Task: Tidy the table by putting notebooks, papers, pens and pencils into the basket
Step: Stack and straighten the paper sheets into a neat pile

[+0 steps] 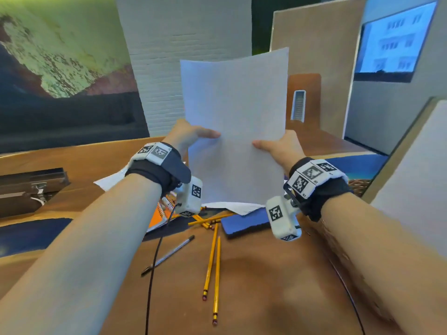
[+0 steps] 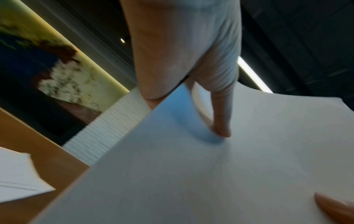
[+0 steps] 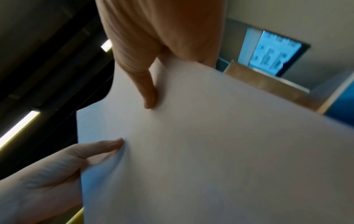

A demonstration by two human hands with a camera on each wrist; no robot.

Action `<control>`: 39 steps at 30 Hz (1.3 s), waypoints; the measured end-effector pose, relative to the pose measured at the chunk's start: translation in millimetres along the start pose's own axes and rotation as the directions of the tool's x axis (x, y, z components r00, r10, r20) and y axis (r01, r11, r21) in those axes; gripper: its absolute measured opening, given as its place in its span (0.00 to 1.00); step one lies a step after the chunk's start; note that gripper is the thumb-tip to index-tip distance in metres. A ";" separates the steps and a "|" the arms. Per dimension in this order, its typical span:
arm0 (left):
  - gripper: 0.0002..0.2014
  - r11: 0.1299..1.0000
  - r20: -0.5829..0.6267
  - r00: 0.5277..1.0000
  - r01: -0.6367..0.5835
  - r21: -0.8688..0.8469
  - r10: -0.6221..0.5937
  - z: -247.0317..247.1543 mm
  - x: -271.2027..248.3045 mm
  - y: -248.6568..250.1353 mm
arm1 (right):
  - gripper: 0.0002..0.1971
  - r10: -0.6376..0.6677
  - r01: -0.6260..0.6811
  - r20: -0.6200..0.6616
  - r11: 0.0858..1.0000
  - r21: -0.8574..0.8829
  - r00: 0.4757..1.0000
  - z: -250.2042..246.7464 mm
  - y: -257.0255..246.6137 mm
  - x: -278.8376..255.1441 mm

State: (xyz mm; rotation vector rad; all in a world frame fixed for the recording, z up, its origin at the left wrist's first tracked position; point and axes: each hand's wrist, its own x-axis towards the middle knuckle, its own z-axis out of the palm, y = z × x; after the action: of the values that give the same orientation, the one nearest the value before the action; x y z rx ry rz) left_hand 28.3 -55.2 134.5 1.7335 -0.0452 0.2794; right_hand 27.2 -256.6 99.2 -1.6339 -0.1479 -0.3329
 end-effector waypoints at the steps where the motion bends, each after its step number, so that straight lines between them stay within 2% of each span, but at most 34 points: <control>1: 0.19 1.000 0.006 1.000 -0.015 0.000 0.015 16.0 4.7 2.6 | 0.19 -0.020 0.018 -0.037 0.999 -0.044 0.999 -14.5 -2.0 0.8; 3: 0.21 0.999 0.023 0.999 -0.040 -0.019 0.040 44.7 11.4 5.5 | 0.19 -0.048 0.035 -0.119 0.993 -0.109 0.992 -40.3 -3.9 1.9; 6: 0.12 0.997 0.093 0.994 -0.044 -0.057 0.049 92.7 17.9 9.3 | 0.20 -0.064 0.014 -0.265 0.982 -0.188 0.962 -81.6 -5.3 -2.9; 8: 0.11 0.995 0.149 0.987 -0.046 -0.085 0.058 125.0 18.8 12.5 | 0.18 -0.074 0.004 -0.339 0.980 -0.201 0.938 -109.3 -5.0 -6.9; 12: 0.19 0.988 0.255 0.963 -0.051 -0.143 0.087 192.1 14.3 20.6 | 0.08 -0.086 -0.039 -0.487 0.970 -0.241 0.869 -166.5 -4.6 -18.0; 17: 0.21 0.991 0.429 0.898 -0.042 -0.125 0.093 259.3 -0.8 32.5 | 0.12 -0.095 -0.092 -0.580 0.954 -0.285 0.809 -228.6 -2.4 -34.1; 22: 0.20 0.990 0.527 0.846 -0.015 -0.140 0.087 310.3 -9.1 30.6 | 0.14 -0.114 -0.105 -0.627 0.948 -0.301 0.770 -270.5 6.0 -53.9; 25: 0.21 0.986 0.569 0.819 0.027 -0.164 0.073 338.5 -6.4 24.7 | 0.06 -0.149 -0.099 -0.630 0.935 -0.340 0.762 -285.0 10.2 -65.3; 31: 0.19 0.993 0.618 0.785 0.038 -0.110 0.038 376.2 -2.2 -0.1 | 0.02 -0.177 -0.167 -0.564 0.847 -0.505 0.806 -303.8 25.2 -75.5; 35: 0.21 0.996 0.654 0.756 0.075 -0.047 -0.026 389.4 -1.8 -15.7 | 0.02 -0.174 -0.225 -0.568 0.796 -0.562 0.804 -312.9 35.1 -75.3; 39: 0.19 0.998 0.680 0.731 0.064 0.016 -0.058 397.2 2.3 -27.1 | 0.10 -0.127 -0.293 -0.590 0.774 -0.562 0.797 -318.5 46.8 -74.0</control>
State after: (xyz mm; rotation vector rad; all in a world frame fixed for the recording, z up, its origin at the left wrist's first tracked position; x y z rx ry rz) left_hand 99.4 -437.1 47.5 1.7413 -0.5288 -0.4290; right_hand -69.4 -568.9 51.3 -2.1007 0.6019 -0.8942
